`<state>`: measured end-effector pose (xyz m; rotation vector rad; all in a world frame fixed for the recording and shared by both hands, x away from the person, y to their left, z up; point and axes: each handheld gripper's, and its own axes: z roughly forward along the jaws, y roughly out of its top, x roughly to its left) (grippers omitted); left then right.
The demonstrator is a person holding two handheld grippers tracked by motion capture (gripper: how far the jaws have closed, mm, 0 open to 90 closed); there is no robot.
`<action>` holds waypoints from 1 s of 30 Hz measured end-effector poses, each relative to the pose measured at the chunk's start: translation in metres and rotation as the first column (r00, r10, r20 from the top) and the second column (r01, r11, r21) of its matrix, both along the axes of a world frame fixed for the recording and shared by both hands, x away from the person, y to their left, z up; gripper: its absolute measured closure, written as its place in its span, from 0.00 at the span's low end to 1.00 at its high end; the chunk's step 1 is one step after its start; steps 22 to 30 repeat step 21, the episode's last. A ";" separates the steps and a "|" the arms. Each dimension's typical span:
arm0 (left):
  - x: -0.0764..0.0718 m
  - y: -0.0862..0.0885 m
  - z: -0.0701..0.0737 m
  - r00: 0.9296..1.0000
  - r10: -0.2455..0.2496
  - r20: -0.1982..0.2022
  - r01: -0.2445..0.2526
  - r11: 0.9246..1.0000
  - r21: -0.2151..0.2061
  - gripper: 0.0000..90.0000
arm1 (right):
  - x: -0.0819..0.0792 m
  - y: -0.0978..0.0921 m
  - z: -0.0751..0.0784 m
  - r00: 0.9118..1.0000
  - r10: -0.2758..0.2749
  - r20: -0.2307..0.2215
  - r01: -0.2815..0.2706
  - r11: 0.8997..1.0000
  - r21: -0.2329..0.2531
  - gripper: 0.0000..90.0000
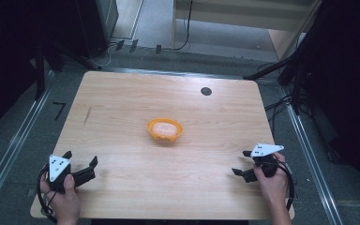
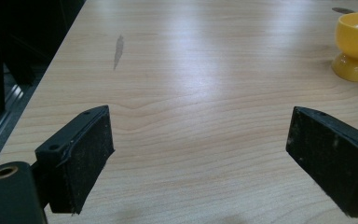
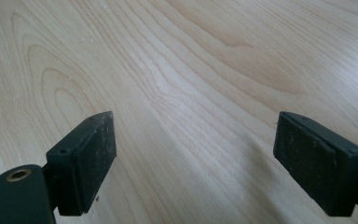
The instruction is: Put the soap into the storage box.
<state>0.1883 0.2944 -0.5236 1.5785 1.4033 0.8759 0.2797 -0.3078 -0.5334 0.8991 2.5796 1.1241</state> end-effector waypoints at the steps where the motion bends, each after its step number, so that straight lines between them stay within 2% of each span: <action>1: 0.000 0.000 0.000 1.000 0.000 0.000 0.000 1.000 0.000 0.08 | -0.001 -0.002 -0.001 1.000 -0.004 0.003 0.004 1.000 0.002 0.15; 8: 0.000 0.000 0.000 1.000 -0.002 -0.003 0.002 1.000 0.004 0.08 | -0.011 -0.015 -0.006 1.000 -0.022 0.004 0.022 0.999 0.038 0.15; 18: 0.000 -0.001 0.000 1.000 -0.004 -0.007 0.004 1.000 0.014 0.08 | -0.025 -0.033 -0.016 0.996 -0.083 0.023 0.081 0.994 0.069 0.15; 20: 0.001 -0.002 0.000 1.000 -0.003 -0.013 0.003 1.000 0.016 0.08 | -0.026 -0.035 -0.015 0.996 -0.089 0.026 0.086 0.993 0.083 0.15; 30: 0.001 -0.002 0.000 1.000 -0.003 -0.014 0.003 1.000 0.017 0.08 | -0.026 -0.035 -0.014 0.996 -0.089 0.028 0.086 0.993 0.082 0.15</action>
